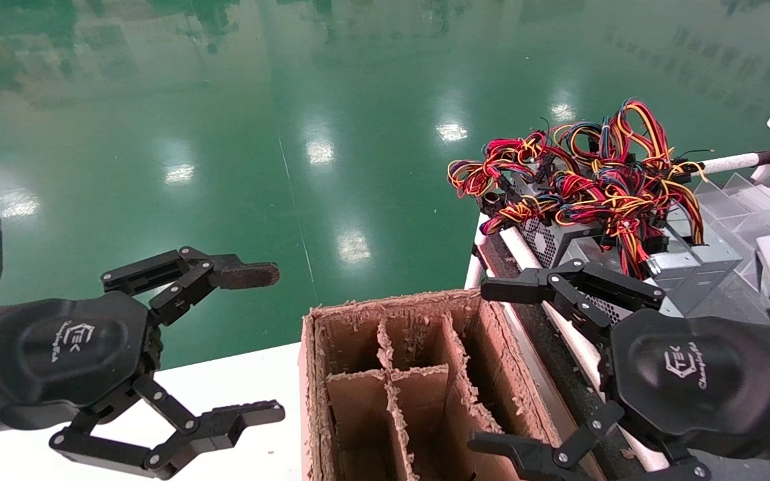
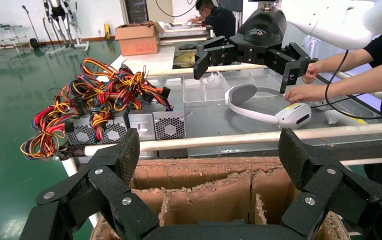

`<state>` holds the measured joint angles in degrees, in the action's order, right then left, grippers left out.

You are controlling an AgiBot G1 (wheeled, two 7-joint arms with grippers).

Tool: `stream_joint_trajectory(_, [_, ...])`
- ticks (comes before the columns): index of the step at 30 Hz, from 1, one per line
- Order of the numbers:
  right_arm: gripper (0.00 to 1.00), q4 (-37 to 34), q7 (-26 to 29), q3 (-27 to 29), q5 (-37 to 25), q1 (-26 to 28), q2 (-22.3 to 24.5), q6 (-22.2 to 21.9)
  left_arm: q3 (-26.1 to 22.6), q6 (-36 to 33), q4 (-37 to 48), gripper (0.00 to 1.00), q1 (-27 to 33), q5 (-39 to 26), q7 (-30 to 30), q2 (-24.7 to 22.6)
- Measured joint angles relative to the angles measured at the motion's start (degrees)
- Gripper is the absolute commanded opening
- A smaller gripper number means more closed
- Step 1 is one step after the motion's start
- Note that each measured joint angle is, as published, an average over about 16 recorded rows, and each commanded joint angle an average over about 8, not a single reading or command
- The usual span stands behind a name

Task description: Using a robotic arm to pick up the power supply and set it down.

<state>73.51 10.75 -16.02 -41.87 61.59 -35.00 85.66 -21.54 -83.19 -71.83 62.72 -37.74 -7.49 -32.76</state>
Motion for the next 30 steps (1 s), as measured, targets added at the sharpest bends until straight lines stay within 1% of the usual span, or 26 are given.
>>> stream_joint_trajectory(30, [1.0, 0.0, 0.0, 0.0, 0.0, 0.0, 0.0, 0.0, 0.0, 0.0, 0.0, 1.0, 0.0, 0.0, 0.0, 0.0])
